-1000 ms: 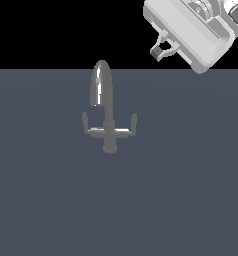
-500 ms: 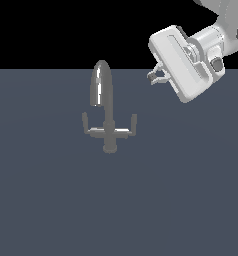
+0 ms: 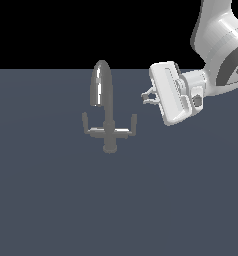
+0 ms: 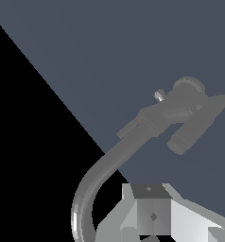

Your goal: Turn on the faucet by rotating a designated handle.

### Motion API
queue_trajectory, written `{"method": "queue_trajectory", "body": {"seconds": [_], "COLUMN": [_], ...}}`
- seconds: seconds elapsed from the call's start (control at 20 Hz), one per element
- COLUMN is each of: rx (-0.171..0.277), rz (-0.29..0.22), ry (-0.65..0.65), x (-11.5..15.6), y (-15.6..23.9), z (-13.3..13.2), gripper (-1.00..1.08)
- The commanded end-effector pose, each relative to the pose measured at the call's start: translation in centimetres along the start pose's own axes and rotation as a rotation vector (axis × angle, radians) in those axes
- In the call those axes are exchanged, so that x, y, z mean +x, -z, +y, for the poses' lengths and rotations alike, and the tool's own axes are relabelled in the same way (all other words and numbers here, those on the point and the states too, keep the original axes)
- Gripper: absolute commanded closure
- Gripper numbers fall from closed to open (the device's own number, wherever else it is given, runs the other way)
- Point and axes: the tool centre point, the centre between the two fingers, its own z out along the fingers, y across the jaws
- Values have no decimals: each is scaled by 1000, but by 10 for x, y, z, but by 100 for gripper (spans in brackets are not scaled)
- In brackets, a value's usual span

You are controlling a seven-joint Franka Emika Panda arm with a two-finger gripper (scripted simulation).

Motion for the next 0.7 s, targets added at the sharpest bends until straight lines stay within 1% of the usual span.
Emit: {"method": "queue_trajectory", "body": {"seconds": [0.0,0.2,0.35,0.5,0.65], "rx": [61,142,191,228,255], "rz": [-26,-61,-82,-99,-111], "ry": [-24,-58,-78,-95,-107], "x": [16,37,49,58,65], "y": [-7,-19,-27,-33,-39], "z": [6,14,19,23,25], "gripper": [108,108,108,108,108]}}
